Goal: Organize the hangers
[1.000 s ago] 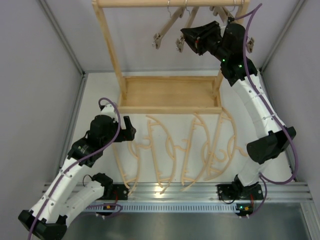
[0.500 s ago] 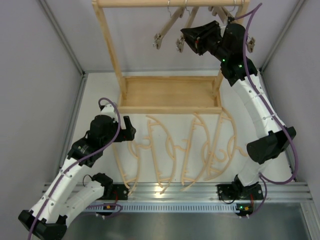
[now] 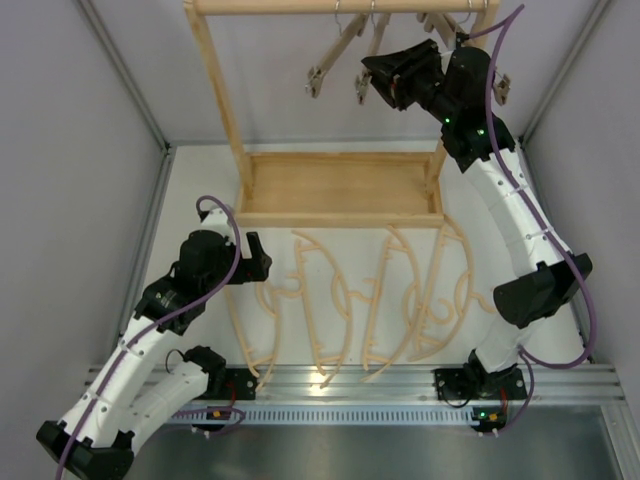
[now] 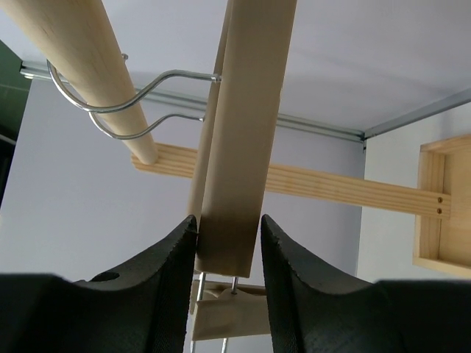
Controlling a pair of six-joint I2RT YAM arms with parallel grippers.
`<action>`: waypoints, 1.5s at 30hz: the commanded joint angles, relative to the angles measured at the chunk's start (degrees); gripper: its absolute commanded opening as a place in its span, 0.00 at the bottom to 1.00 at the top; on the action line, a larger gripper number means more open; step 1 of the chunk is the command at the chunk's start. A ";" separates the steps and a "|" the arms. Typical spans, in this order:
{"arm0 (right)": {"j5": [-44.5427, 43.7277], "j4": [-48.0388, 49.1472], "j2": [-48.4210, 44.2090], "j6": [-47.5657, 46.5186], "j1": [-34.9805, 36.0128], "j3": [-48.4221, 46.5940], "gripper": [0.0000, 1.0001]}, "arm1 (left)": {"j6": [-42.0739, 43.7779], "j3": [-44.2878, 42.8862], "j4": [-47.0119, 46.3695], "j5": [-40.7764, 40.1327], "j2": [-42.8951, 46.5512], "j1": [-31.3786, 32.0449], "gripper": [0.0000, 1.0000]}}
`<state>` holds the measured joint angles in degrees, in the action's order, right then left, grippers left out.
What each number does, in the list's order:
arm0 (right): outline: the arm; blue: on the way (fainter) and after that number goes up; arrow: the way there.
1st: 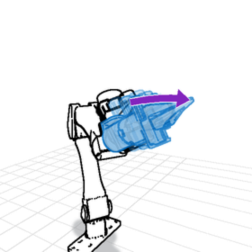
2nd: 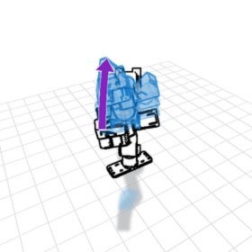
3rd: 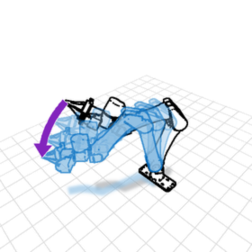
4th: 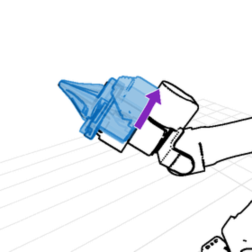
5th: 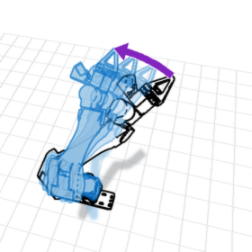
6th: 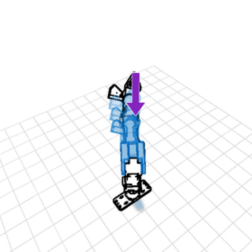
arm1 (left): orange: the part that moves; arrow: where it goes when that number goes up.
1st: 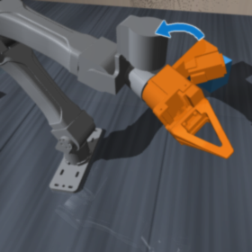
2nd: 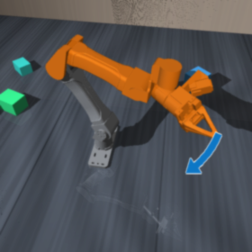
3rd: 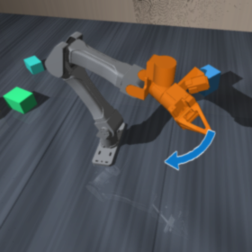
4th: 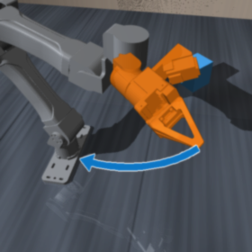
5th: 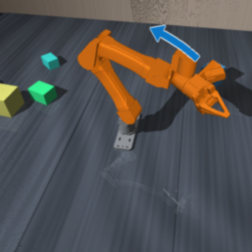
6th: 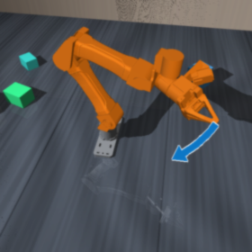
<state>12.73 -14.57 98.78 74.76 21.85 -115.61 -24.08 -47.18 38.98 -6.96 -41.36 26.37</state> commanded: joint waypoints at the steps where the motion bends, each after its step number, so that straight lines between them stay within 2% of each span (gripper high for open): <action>1: -0.43 1.03 -2.36 -1.46 -0.49 -0.84 0.38 | -0.18 0.24 -2.51 -0.69 0.67 0.35 0.96; 7: -3.59 -2.83 -5.88 -5.84 1.53 0.38 0.45 | 0.08 -0.19 -2.51 -0.25 1.28 0.35 0.95; 12: -4.99 -3.36 -13.24 -8.66 2.94 6.61 0.49 | -2.54 -7.55 -5.22 1.25 1.03 0.35 0.95; 16: -6.93 -3.71 -19.67 -11.82 3.38 12.94 0.51 | -4.05 -15.38 -10.32 0.72 -5.28 0.26 0.95; 18: -7.89 -6.51 -21.69 -13.84 3.73 12.43 0.51 | -5.19 -20.55 -11.38 1.77 -8.72 0.35 0.95; 20: -9.91 -10.98 -21.70 -18.58 4.60 8.05 0.51 | -5.80 -22.86 -11.65 2.56 -12.85 0.26 0.94; 22: -11.32 -13.63 -19.43 -22.18 6.53 2.96 0.51 | -6.07 -23.66 -12.44 3.44 -14.00 0.26 0.94; 25: -15.09 -16.89 -12.93 -32.80 11.01 -13.69 0.54 | -4.84 -23.49 -12.53 2.75 -14.19 0.26 0.94; 28: -18.08 -16.90 -5.37 -39.84 14.10 -23.74 0.57 | -3.70 -22.08 -12.18 2.39 -12.17 0.35 0.95; 32: -16.96 -8.39 -1.40 -46.01 15.42 -23.08 0.58 | -2.56 -20.33 -10.95 1.95 -8.30 0.35 0.95; 40: -18.53 5.50 7.03 -58.84 22.62 -22.64 0.61 | -1.50 -16.28 -8.57 2.48 -0.66 0.35 0.95; 45: -25.73 12.80 13.44 -63.33 25.26 -23.17 0.62 | -1.50 -15.14 -6.12 2.39 3.12 0.26 0.95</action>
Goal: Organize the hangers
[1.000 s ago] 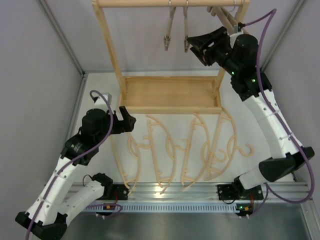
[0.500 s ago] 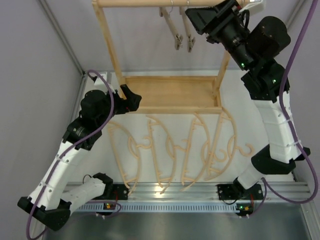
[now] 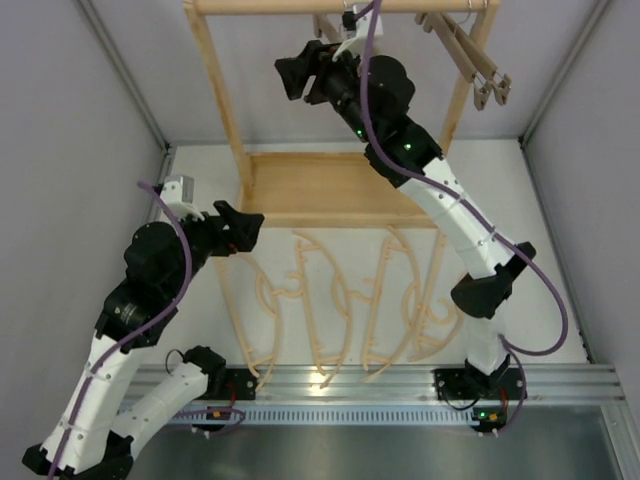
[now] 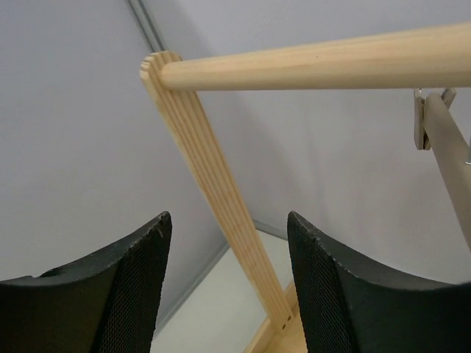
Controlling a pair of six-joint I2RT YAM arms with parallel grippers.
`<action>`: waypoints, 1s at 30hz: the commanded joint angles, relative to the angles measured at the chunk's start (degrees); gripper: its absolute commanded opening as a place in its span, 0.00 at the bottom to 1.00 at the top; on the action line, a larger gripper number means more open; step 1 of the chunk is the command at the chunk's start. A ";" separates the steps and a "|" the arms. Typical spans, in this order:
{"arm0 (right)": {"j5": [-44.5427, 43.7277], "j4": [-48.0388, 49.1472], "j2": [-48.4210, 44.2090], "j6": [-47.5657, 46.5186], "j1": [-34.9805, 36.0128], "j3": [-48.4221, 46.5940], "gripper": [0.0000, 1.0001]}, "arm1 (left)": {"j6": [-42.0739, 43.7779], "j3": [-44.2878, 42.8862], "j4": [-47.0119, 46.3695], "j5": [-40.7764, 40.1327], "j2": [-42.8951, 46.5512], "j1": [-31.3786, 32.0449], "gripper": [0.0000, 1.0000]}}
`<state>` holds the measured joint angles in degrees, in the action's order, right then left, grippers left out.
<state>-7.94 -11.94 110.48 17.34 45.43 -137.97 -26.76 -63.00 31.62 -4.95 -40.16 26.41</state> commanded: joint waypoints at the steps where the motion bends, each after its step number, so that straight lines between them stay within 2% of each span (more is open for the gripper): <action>1: -5.93 11.23 2.54 -7.40 1.85 -0.81 0.61 | 1.19 1.12 1.43 0.29 2.71 0.22 0.95; 7: -12.70 23.17 8.08 -13.81 3.00 0.50 0.58 | 2.24 2.53 3.45 0.03 6.67 0.22 0.95; 10: -15.07 31.07 10.45 -16.89 3.35 0.96 0.61 | 2.94 3.41 4.06 -0.67 7.99 0.22 0.95; 16: -19.56 36.37 17.40 -24.01 3.44 -6.25 0.71 | 4.61 4.64 6.53 -2.52 10.36 0.22 0.96; 30: -24.57 44.99 17.76 -33.77 1.15 -5.38 0.72 | 6.37 10.18 9.78 -5.24 16.60 0.30 0.96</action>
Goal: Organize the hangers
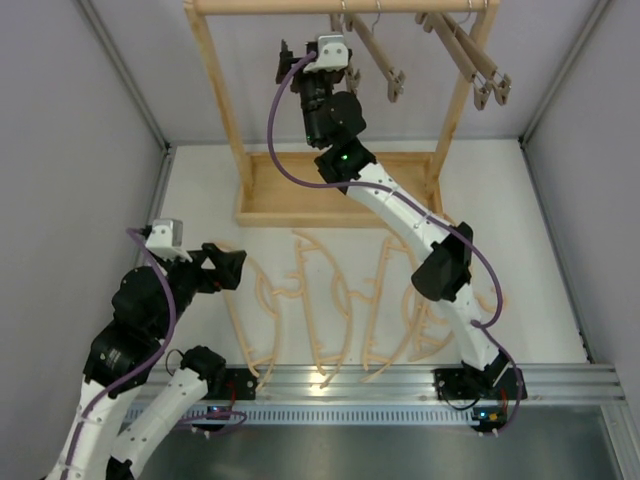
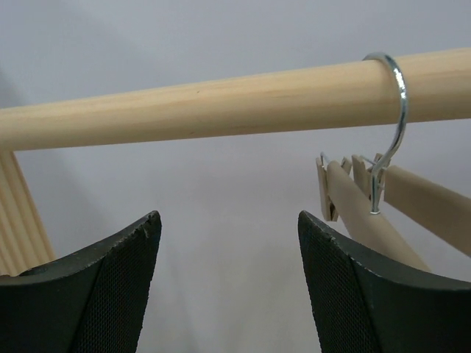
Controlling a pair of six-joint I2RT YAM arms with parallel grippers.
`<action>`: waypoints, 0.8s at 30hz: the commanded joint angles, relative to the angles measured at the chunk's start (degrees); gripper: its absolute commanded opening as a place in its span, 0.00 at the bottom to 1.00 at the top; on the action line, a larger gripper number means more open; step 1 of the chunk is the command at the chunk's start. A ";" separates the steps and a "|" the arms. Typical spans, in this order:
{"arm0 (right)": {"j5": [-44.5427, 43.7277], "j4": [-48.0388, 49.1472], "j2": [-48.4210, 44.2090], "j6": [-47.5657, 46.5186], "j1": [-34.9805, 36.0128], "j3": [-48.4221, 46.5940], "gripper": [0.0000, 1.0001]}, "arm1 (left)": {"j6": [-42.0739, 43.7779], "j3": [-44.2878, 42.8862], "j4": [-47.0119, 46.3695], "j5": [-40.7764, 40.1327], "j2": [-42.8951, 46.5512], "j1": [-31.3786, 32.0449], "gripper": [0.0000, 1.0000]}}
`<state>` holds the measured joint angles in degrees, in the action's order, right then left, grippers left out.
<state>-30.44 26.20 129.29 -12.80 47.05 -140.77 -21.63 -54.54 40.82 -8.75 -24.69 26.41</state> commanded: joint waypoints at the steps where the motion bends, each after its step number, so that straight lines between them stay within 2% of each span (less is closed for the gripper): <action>1: -2.43 6.76 -1.15 -3.81 -0.81 -2.67 0.72 | 0.80 1.90 0.67 -1.88 1.48 0.39 0.97; 24: -8.85 13.35 -7.56 -12.16 -6.35 4.62 0.72 | -0.26 4.09 -0.48 -2.23 2.45 0.74 0.98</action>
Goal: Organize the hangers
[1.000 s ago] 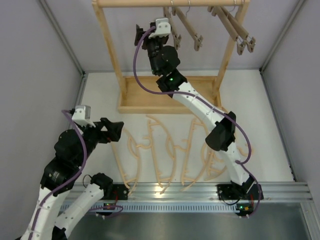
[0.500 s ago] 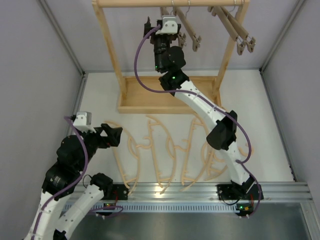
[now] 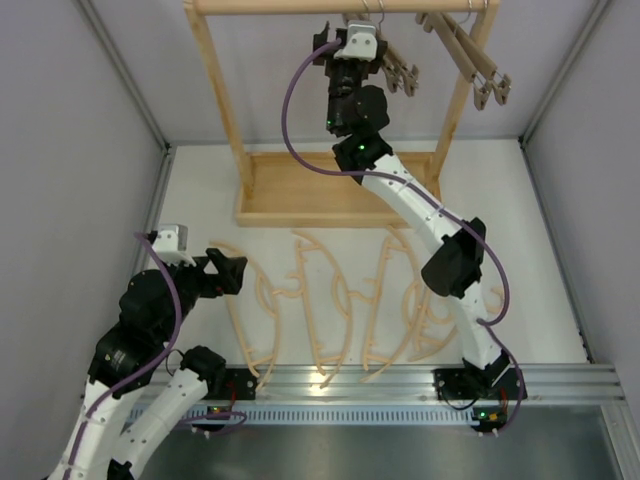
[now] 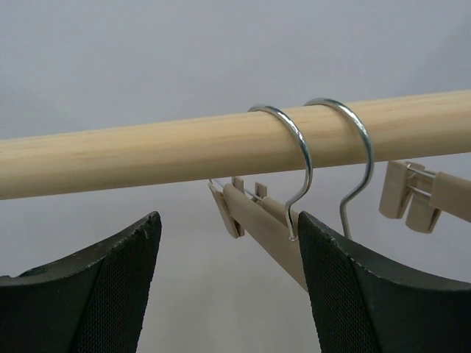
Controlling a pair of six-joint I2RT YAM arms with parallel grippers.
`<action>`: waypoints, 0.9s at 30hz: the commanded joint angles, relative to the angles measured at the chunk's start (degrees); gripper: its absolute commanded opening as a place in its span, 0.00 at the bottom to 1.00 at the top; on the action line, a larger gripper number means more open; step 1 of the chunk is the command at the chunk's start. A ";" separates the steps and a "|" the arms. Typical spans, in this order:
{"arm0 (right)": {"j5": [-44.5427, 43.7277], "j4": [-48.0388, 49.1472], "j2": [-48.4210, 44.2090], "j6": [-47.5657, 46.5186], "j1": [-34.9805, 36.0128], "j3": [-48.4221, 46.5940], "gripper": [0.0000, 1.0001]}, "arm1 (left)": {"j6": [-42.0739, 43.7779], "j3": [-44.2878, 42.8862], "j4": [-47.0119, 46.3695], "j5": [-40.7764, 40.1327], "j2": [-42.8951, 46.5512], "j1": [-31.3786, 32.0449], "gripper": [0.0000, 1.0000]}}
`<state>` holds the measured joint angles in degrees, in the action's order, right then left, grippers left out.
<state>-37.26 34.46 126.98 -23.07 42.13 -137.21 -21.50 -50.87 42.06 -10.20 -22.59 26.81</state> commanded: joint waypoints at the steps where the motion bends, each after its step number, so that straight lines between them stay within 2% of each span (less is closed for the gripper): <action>1: -2.12 6.22 -5.68 -1.98 -1.61 1.85 0.72 | -0.39 0.42 -1.72 -0.88 0.35 0.44 0.98; 27: -9.68 13.00 -18.17 -3.21 -8.82 17.59 0.72 | -1.09 0.77 -1.72 -2.20 0.09 2.20 0.98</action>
<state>-44.10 42.00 113.80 -25.78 35.94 -119.85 -22.39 -50.22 42.06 -11.62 -22.61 28.64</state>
